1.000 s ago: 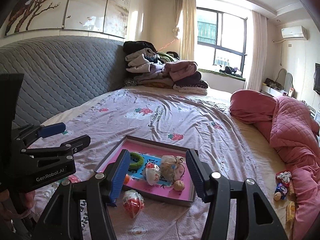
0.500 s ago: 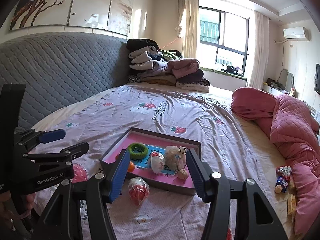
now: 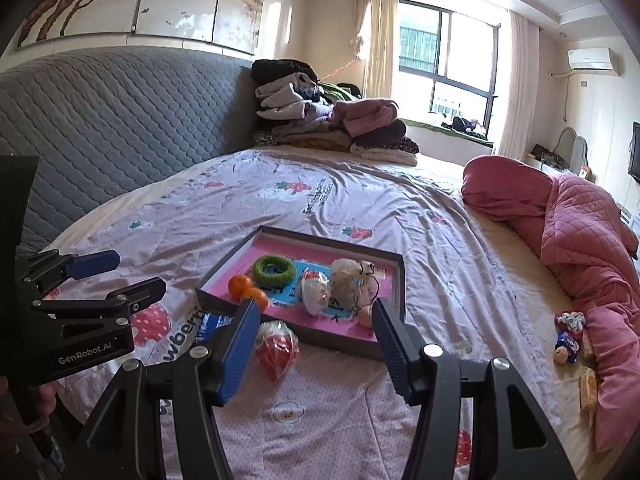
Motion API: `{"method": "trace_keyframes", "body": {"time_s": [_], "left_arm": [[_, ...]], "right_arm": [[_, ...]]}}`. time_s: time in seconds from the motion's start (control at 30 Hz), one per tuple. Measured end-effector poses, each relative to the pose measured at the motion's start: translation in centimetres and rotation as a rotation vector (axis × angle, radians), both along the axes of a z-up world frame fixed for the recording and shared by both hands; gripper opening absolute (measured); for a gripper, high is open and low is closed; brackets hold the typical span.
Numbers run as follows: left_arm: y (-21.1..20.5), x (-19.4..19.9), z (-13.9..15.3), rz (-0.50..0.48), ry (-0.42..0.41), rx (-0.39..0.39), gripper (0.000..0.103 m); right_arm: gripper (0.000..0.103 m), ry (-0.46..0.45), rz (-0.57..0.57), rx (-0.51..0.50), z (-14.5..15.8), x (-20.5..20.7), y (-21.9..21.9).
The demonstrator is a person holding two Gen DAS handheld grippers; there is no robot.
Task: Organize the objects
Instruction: 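Withdraw both grippers from the tray toward the blue packet and red bag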
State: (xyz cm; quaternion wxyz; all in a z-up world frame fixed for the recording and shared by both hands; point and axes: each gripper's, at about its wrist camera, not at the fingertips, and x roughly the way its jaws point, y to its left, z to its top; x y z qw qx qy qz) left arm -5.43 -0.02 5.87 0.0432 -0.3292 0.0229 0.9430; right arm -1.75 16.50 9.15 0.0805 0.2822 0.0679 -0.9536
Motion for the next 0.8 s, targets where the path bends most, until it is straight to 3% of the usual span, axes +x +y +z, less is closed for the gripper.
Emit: {"method": "trace_keyframes", "body": {"time_s": [0.8], "left_arm": [[0.7, 0.5, -4.3, -0.029, -0.083, -0.015, 0.068]], "right_arm": [[0.058, -0.066, 0.024, 0.008, -3.2, 0.2, -0.8]]}}
